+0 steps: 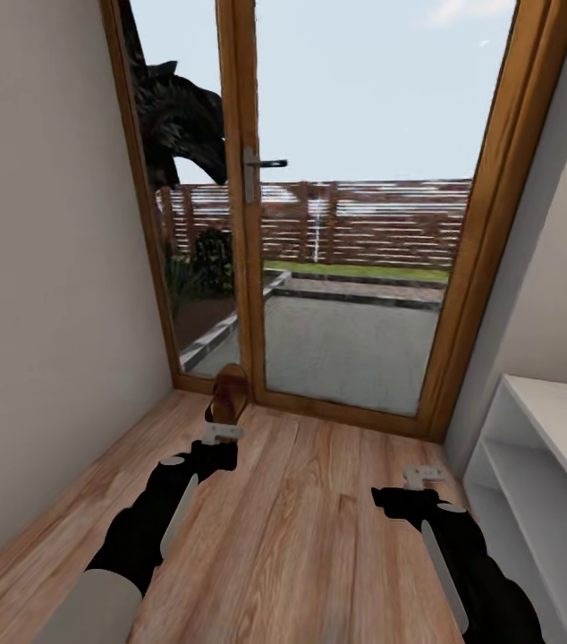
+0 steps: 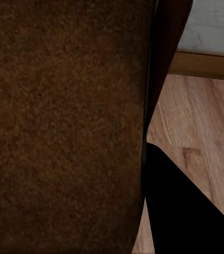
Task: Pick up the two gym shoes and the two sandals from the corridor floor and place them onto the hallstand (shoe rack) in the corridor, making sure they are on the rack and not on the floor. Arrange them so the two gym shoes are next to each other and the two sandals are next to each other.
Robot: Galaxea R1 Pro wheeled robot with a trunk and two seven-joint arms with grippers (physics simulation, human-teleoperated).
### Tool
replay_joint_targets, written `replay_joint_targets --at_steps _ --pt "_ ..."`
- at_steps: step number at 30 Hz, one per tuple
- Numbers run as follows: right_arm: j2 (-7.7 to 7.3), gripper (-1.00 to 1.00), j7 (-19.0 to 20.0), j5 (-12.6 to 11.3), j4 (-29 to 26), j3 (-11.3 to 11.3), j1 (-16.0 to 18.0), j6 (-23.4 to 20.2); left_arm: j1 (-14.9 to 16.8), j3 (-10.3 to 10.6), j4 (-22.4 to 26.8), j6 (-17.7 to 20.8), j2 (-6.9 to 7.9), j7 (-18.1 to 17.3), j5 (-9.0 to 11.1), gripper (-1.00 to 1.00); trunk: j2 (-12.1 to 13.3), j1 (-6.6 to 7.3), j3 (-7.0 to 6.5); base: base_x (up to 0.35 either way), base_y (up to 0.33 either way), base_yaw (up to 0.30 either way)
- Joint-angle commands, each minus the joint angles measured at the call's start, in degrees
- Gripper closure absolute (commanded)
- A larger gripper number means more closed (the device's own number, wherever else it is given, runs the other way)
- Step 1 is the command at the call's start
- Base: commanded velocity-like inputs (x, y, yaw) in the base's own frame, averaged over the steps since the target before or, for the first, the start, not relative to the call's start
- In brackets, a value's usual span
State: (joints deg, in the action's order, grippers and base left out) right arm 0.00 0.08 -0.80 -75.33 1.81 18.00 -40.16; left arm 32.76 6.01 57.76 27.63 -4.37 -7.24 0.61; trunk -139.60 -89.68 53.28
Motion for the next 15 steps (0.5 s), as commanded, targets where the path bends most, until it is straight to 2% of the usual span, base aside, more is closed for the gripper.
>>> replay_joint_targets --at_steps 1,15 --pt "0.00 -1.00 0.0 -0.1 -0.1 0.0 0.0 -0.3 0.1 0.0 0.1 0.3 -0.02 -0.2 -0.1 1.00 0.0 -0.02 0.06 0.305 -0.142 0.238" --pt "0.00 -1.00 0.0 -0.1 -0.1 0.0 0.0 -0.3 0.1 -0.1 0.1 0.3 -0.02 -0.2 -0.1 1.00 0.0 -0.02 0.06 0.290 -0.144 0.288"
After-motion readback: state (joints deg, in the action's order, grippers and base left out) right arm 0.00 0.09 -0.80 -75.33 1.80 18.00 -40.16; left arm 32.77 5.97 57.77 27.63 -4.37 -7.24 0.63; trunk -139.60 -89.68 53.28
